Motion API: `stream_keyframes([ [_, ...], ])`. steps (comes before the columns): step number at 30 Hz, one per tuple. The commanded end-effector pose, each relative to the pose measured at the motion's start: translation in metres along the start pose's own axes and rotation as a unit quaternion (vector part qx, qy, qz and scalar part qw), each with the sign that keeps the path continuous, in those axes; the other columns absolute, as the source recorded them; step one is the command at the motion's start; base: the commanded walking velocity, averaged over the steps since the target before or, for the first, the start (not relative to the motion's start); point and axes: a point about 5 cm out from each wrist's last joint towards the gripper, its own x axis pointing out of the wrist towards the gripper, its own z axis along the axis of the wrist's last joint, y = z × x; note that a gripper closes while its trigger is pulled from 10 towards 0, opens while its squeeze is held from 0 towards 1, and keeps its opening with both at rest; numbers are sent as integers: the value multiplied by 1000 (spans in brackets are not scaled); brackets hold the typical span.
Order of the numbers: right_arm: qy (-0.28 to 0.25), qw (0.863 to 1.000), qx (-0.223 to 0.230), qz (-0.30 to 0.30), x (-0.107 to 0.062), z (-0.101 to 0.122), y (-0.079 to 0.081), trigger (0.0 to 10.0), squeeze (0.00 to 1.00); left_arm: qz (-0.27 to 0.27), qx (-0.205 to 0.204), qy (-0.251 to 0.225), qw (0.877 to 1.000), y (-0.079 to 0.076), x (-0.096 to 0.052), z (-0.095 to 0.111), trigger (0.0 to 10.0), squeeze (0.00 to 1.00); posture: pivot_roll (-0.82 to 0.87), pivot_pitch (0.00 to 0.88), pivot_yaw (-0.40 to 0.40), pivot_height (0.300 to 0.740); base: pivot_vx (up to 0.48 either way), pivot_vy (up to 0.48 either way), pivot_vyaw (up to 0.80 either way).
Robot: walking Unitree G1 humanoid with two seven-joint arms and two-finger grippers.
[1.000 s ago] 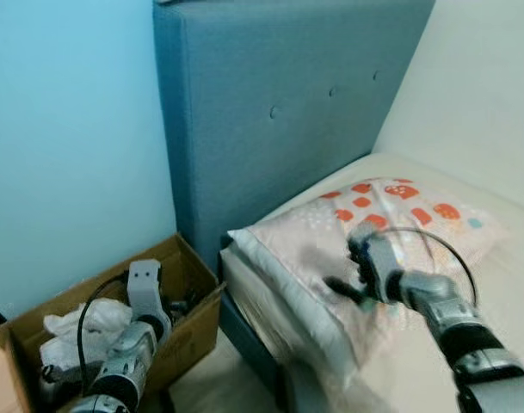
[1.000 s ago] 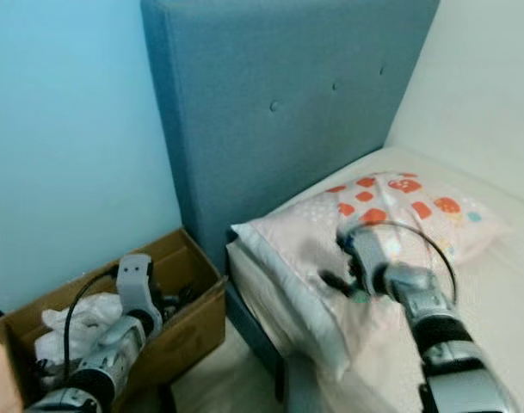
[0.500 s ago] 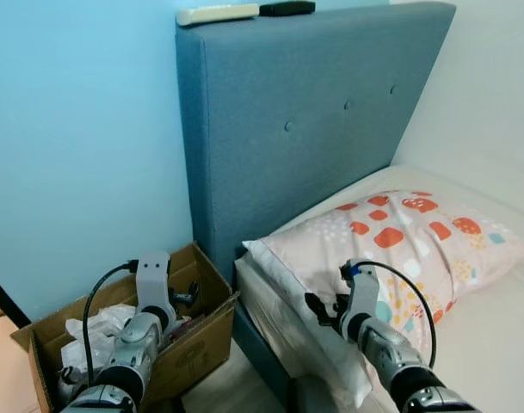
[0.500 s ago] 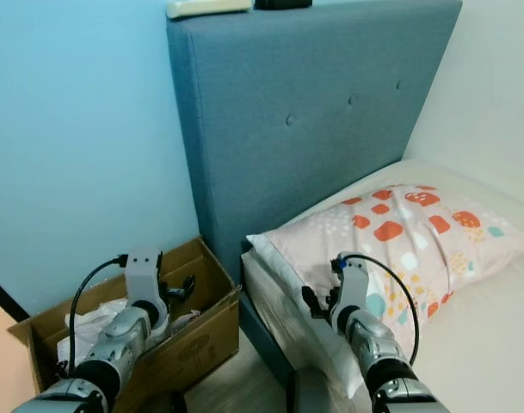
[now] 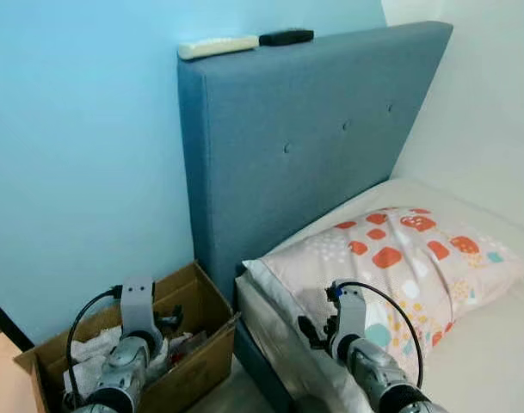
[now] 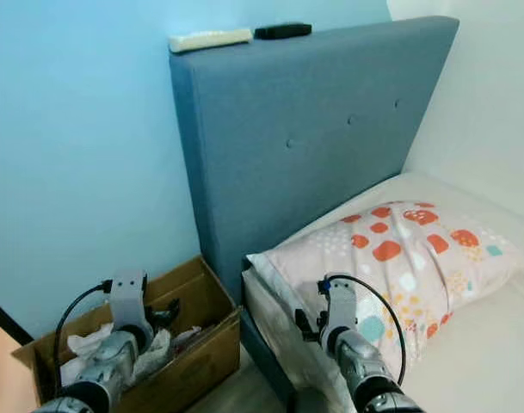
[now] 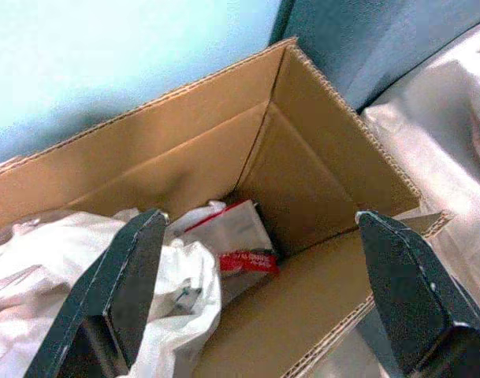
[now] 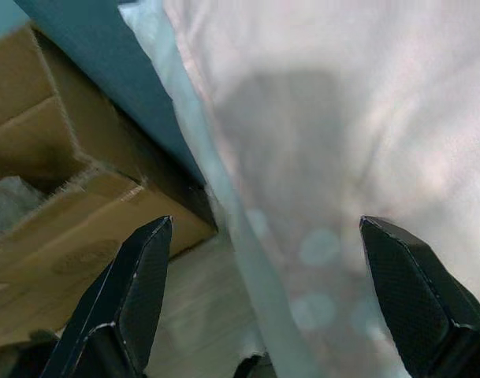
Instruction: Clean up the room
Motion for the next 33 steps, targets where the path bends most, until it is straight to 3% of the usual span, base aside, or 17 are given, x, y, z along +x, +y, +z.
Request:
stream_keyframes([
  [1,-3,1000,-3,2,0,-2,2,10000,0,12,0,17,1000,8,-4,-7,10000,0,-17,1,-59,666,0,0,0],
  [12,-51,998,-14,24,1,8,10,10000,0,-19,-22,8,1000,3,-5,-9,10000,0,-19,10,-55,701,0,0,0],
  [21,-49,998,-26,15,1,7,8,10000,0,-24,-18,16,999,2,-4,-10,10000,0,-19,8,-62,730,0,0,0],
  [30,-32,998,-41,21,0,-2,11,10000,0,-19,-21,63,998,7,-15,-34,10000,0,-24,0,-54,740,0,0,0],
  [31,-12,997,-68,24,0,-9,13,10000,0,-19,-22,66,997,7,-16,-37,10000,0,-22,0,-55,740,0,0,0],
  [32,-12,997,-68,24,0,-9,13,10000,0,-19,-22,66,997,7,-16,-37,10000,0,-22,0,-55,740,0,0,0],
  [33,13,994,-104,24,-1,-17,14,10000,0,-19,-24,66,997,7,-17,-37,10000,0,-18,0,-57,740,0,0,0],
])
